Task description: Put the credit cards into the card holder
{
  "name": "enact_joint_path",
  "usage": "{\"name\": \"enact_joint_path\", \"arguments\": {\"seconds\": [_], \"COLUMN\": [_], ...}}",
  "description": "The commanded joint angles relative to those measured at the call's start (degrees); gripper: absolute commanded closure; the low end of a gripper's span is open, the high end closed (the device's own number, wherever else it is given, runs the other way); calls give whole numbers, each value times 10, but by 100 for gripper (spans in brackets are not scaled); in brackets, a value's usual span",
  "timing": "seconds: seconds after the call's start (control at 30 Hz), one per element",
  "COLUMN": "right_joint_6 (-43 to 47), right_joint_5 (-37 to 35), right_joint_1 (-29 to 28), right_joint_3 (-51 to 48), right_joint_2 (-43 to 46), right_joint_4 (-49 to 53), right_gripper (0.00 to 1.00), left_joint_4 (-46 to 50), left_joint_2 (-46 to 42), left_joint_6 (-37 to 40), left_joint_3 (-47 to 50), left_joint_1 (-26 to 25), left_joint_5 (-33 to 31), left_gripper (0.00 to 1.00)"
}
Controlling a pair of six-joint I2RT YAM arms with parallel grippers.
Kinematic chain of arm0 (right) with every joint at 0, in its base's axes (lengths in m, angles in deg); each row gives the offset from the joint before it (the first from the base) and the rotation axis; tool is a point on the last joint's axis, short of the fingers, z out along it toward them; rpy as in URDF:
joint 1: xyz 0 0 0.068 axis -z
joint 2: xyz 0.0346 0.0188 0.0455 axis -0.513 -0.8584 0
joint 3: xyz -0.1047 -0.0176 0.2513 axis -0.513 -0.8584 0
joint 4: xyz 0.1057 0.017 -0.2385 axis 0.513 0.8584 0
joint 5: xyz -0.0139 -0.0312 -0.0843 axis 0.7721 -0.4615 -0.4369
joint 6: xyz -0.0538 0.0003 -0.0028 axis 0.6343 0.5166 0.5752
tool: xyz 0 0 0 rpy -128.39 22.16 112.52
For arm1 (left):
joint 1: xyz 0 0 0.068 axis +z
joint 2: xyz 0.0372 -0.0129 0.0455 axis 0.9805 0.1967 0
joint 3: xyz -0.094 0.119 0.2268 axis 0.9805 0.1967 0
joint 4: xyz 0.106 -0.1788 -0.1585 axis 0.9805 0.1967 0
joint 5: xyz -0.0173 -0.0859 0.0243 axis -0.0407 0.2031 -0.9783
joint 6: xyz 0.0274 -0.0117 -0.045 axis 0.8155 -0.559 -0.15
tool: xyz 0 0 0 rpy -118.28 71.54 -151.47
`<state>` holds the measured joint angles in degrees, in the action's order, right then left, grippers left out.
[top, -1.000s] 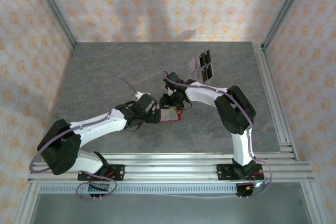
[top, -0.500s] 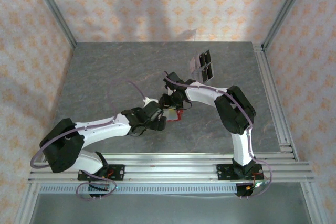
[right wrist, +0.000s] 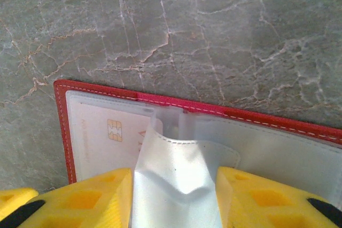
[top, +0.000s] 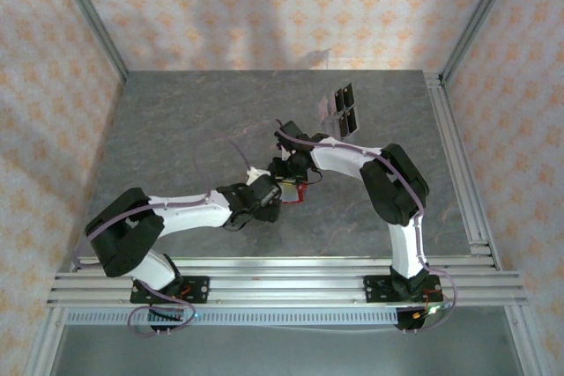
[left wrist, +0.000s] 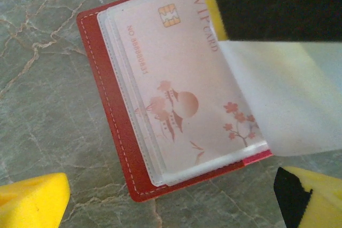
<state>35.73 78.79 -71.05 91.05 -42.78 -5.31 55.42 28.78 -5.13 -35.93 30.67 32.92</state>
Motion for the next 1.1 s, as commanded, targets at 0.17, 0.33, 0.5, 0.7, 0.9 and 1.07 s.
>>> {"name": "enact_joint_path", "arguments": {"seconds": [0.17,0.33,0.5,0.7,0.9,1.07], "right_joint_6": [-7,-3,-2,-22,-41,-63], "right_joint_5": [7,6,-3,-15,-26,-26], "right_joint_1": [-8,-8,-4,11,18,19], "right_joint_3": [-7,-4,7,10,-23,-68], "right_joint_2": [-5,-1,17,92,146,167], "right_joint_4": [1,8,19,12,1,-25], "right_gripper": [55,55,55,55,55,54], "left_joint_4": [-17,-23,-21,-22,-21,-13], "left_joint_2": [0,-11,-11,-9,-10,-17], "left_joint_6": [-52,-65,-67,-69,-71,-81], "left_joint_3": [-15,-8,-6,-5,-5,-5], "left_joint_1": [-11,-11,-11,-11,-11,-11], "left_joint_5": [-83,-99,-101,-104,-113,-137], "left_gripper": [0,0,0,0,0,0]}}
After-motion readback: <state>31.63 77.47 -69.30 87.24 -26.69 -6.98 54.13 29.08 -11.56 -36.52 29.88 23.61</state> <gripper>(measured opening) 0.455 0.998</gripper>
